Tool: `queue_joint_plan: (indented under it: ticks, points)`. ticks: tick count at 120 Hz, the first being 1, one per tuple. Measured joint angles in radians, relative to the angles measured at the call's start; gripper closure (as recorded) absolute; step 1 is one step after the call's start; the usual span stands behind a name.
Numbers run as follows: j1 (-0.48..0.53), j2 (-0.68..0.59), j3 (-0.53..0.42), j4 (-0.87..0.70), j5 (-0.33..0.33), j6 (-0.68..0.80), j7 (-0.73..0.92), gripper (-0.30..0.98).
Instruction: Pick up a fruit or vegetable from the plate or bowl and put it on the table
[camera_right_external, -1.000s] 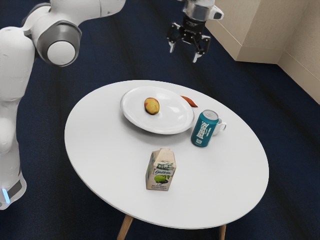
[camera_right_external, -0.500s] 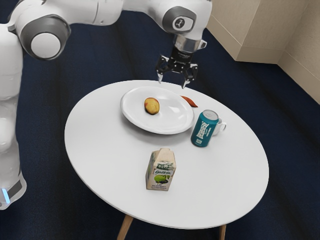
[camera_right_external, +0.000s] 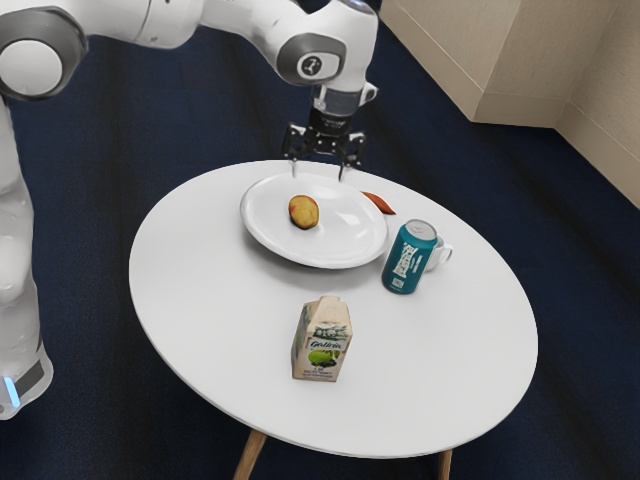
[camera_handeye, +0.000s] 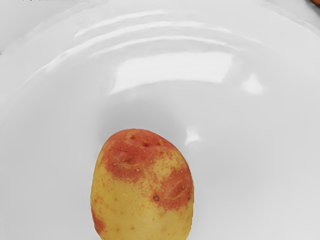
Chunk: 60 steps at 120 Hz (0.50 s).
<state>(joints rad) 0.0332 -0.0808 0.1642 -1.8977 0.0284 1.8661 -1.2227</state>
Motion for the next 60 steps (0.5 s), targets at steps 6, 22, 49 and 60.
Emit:
queue_joint_plan:
  ticks: [6,22,49,60]
  points:
    - [0.003,-0.001,0.002,-0.008,0.001,0.013,-0.002,0.0]
    - [-0.002,0.011,0.003,-0.039,0.002,0.044,-0.005,0.0]
    - [-0.003,0.01,0.005,-0.103,0.002,0.094,-0.003,0.0]
    - [0.004,0.012,0.006,-0.107,0.002,0.103,-0.003,0.0]
